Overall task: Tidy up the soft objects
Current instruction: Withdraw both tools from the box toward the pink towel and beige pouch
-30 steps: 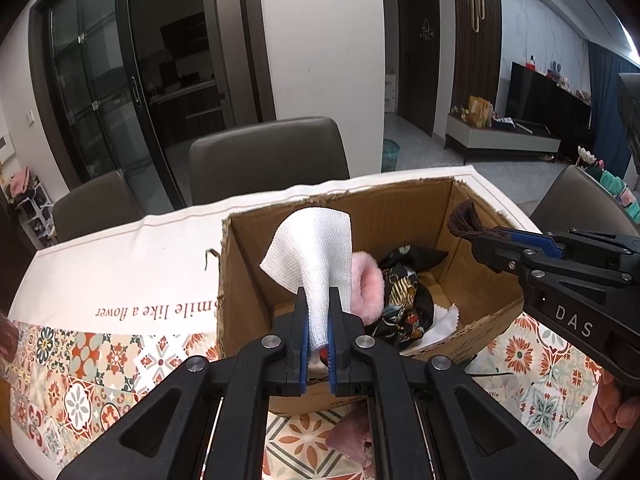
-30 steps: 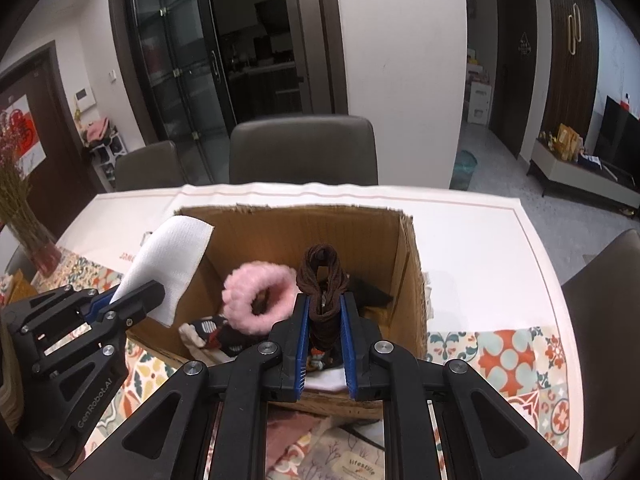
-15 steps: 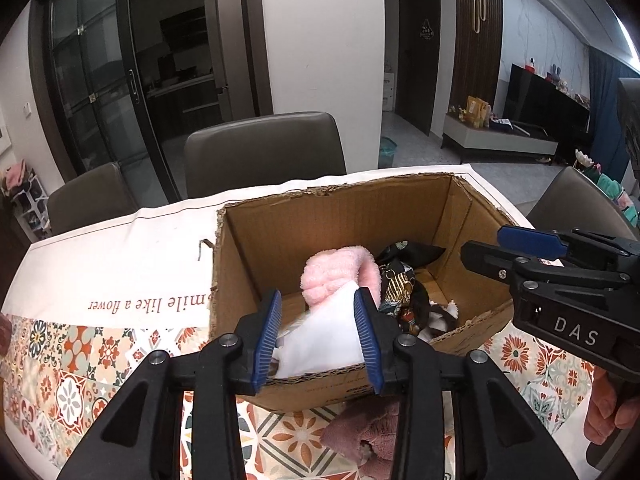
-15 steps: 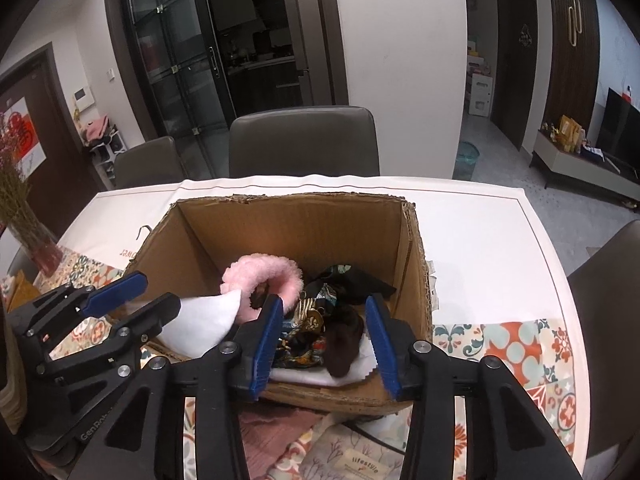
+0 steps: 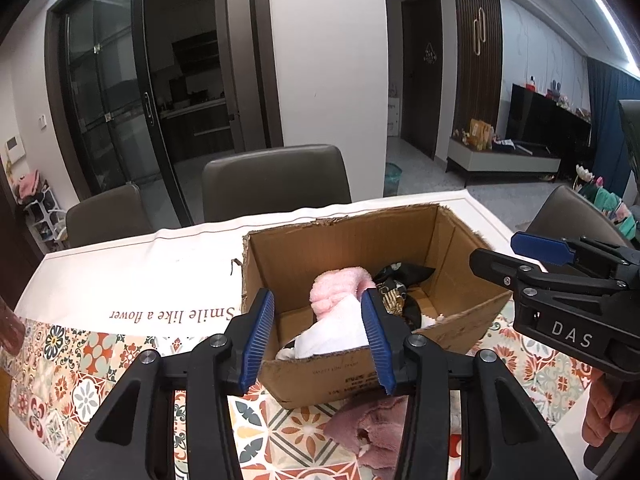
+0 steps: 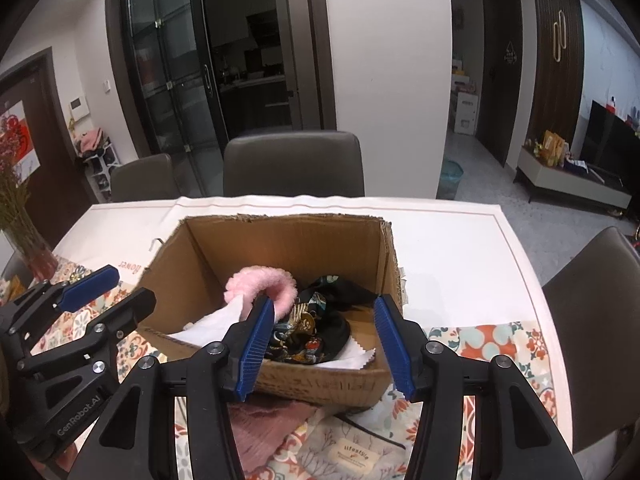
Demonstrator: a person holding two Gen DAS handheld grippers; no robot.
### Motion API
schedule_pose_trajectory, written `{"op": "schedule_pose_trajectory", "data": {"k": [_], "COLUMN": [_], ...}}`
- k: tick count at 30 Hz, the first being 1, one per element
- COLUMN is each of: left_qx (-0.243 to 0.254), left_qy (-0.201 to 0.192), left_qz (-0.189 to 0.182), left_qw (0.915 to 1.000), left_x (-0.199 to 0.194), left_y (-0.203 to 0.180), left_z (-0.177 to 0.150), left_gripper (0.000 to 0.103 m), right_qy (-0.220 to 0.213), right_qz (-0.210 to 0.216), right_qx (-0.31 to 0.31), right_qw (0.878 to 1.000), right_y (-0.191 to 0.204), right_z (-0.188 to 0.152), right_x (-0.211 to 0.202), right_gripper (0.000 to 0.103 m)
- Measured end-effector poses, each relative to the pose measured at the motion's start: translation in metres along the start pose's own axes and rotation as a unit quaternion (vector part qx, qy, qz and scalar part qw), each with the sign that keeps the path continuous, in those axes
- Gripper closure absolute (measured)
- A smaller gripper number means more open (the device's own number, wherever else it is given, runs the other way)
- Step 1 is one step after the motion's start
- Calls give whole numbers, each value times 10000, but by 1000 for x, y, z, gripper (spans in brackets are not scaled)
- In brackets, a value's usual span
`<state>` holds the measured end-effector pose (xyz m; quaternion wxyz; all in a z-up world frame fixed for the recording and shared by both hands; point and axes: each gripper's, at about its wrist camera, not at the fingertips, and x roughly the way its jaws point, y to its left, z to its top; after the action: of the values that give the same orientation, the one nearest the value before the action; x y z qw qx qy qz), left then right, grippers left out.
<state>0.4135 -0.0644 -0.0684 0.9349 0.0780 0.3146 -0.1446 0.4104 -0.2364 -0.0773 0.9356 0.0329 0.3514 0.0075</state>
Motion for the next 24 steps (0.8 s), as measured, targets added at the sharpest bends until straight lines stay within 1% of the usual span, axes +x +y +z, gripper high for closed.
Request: {"op": "schedule_pose_trajectory", "data": {"k": [5, 12, 13, 15, 20, 24], "left_qx": [0, 2, 7, 43, 125, 135], "left_qy": [-165, -338, -358, -398, -417, -420], "left_qz": [-1, -71, -85, -106, -168, -282], "left_qw": [9999, 9994, 9993, 9991, 9989, 9986], "left_x": [-18, -40, -42, -48, -55, -61], "left_y": [-3, -8, -8, -10, -14, -15], "left_z": [-1, -7, -8, -11, -18, -25], "left_gripper": [57, 57, 57, 57, 56, 55], "right_qy": [-213, -389, -396, -426, -518, -559], "right_qz": [-43, -36, -40, -42, -142, -262], "right_qx": [-25, 45, 63, 113, 166, 189], "right_qw": [9998, 9992, 9992, 9990, 9984, 9979], "right_y": [2, 5, 5, 3, 5, 8], "right_z": [-2, -9, -9, -13, -23, -31], "right_x": [-20, -45, -47, -53, -65, -71], "right_gripper": [49, 49, 45, 42, 41, 33]}}
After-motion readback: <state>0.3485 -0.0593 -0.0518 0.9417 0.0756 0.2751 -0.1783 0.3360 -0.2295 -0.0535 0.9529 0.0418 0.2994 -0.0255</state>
